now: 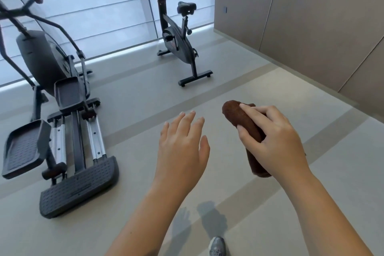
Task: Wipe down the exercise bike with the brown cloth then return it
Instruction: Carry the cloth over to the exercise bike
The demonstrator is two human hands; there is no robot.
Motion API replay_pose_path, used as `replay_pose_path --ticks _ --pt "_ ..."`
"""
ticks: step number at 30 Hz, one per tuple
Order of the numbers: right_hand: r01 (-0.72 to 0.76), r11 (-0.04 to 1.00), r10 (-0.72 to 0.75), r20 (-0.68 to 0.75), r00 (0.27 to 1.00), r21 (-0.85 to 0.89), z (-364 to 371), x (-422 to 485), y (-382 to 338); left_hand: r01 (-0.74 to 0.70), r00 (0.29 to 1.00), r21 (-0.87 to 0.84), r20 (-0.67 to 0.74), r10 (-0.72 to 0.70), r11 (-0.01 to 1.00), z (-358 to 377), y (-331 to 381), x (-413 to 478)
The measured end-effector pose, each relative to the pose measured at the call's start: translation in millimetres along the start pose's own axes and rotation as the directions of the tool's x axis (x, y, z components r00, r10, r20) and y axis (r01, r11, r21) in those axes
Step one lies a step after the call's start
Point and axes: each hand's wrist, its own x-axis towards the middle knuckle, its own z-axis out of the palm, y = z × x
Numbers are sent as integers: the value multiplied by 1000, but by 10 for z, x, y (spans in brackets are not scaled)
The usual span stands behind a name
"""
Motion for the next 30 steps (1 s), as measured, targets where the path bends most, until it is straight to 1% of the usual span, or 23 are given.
replay_pose_path --ticks 5,11,14,16,19,23,26,30 --pt "-2 1000 2 10 1000 -7 265 758 327 10 999 -12 31 -10 1000 374 -152 778" --pt "-32 999 32 12 999 -32 770 1690 740 14 999 -47 46 -11 999 869 -499 1833" --pt "-43 998 44 13 999 -52 1098 2266 920 14 998 -67 57 -10 998 1150 -775 2424" --pt "-29 997 31 17 999 -69 1365 2737 974 23 999 -71 41 -20 997 1314 -1023 2867" --pt "1 998 3 60 998 -70 1771 3476 987 65 997 -71 38 -63 995 1491 -1388 3551" --pt "21 998 -15 90 996 -66 2156 4309 1040 56 998 -85 38 -52 995 1696 -1735 4428" --pt "7 997 1 97 995 -80 2353 4781 1222 34 999 -80 15 -33 996 1914 -1849 4994" --pt "-39 997 45 87 995 -71 2537 5348 1604 28 995 -71 98 -21 997 2275 -1890 5588"
